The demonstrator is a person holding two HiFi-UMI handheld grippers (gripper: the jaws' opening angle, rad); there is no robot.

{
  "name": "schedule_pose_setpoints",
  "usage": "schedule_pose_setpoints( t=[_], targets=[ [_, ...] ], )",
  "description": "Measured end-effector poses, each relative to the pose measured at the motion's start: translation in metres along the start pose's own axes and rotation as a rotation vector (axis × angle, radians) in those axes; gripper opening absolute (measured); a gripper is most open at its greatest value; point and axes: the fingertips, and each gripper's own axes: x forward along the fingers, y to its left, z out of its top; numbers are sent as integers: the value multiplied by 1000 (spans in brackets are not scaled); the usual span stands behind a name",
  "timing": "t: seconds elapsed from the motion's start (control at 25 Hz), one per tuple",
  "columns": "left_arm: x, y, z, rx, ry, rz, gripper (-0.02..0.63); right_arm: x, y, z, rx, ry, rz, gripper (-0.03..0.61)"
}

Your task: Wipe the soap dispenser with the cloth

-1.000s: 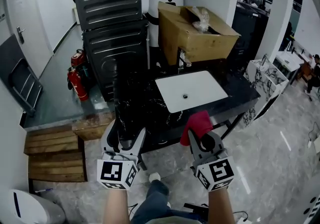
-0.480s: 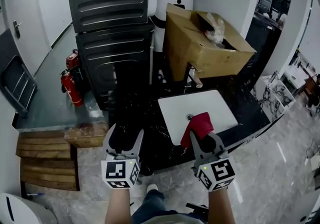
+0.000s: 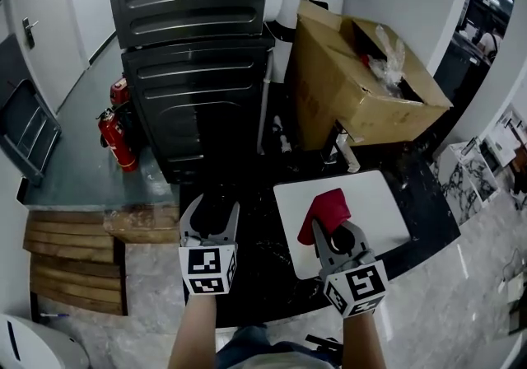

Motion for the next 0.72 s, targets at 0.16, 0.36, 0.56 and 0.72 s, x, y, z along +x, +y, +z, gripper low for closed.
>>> schedule_pose_setpoints(
  t=[0.16, 0.36, 0.56, 0.72],
  targets=[
    [30, 6, -22, 1, 72, 5, 247, 20, -9, -9, 6, 23, 4, 49],
    [52, 11, -39, 26, 109, 22, 227, 31, -18, -21, 13, 49, 1, 49],
    [66, 14, -41, 66, 115, 46, 194, 34, -25, -27, 20, 55, 2, 49],
    [70, 18, -40, 86, 111, 79, 110, 33, -26, -25, 5, 46, 15, 49]
  ],
)
